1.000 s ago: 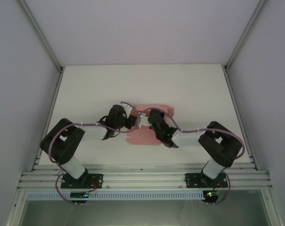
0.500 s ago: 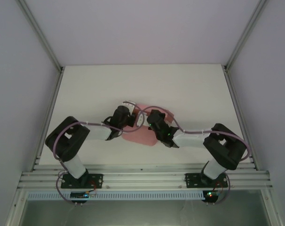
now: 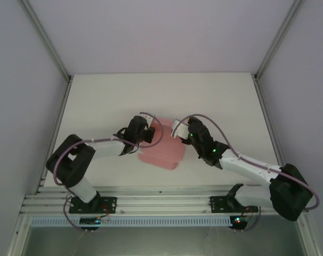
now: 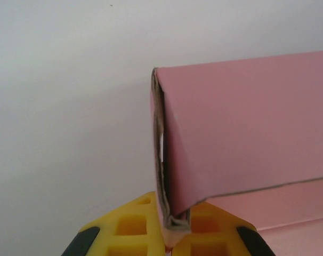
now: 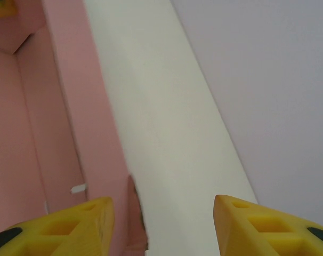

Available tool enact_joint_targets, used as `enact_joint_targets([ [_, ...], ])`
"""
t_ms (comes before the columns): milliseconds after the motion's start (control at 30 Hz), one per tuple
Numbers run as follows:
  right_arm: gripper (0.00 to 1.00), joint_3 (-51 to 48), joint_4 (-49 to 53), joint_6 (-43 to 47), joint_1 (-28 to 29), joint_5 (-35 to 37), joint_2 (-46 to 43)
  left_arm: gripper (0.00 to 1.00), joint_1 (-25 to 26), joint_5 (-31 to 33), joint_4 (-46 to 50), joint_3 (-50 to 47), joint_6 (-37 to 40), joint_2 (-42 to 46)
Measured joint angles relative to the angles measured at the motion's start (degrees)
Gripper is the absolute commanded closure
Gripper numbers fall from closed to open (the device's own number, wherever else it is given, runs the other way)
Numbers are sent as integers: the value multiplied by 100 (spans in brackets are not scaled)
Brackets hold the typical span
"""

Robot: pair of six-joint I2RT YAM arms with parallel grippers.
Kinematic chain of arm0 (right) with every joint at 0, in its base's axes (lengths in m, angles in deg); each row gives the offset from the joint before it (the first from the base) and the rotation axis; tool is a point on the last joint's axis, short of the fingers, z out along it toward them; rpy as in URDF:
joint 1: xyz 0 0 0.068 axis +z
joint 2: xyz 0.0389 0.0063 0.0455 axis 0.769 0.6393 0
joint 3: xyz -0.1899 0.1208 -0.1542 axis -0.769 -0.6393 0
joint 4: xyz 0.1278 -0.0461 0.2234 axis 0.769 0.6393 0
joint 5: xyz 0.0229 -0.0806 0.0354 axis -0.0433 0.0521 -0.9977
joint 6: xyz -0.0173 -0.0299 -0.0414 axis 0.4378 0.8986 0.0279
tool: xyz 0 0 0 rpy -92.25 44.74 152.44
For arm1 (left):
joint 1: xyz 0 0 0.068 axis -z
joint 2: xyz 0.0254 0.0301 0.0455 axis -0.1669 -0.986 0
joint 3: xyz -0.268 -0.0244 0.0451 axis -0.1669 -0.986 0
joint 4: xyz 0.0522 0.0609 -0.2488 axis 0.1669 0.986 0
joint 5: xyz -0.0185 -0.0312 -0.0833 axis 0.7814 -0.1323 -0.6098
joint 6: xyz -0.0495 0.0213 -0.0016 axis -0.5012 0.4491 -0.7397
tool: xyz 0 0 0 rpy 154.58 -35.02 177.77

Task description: Assemble paper box

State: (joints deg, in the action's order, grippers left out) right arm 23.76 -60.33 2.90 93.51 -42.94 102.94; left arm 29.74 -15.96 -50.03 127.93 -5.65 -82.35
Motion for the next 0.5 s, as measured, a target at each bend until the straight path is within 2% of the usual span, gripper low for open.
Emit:
enact_joint_targets([
  [200,46,400,1237,68,-160,-944,-122,100,-63,-560,1019,470,-251,146],
  [500,49,476,1231,229,-299,-1121,190,100,-76,-1523,1836,688,-210,216],
])
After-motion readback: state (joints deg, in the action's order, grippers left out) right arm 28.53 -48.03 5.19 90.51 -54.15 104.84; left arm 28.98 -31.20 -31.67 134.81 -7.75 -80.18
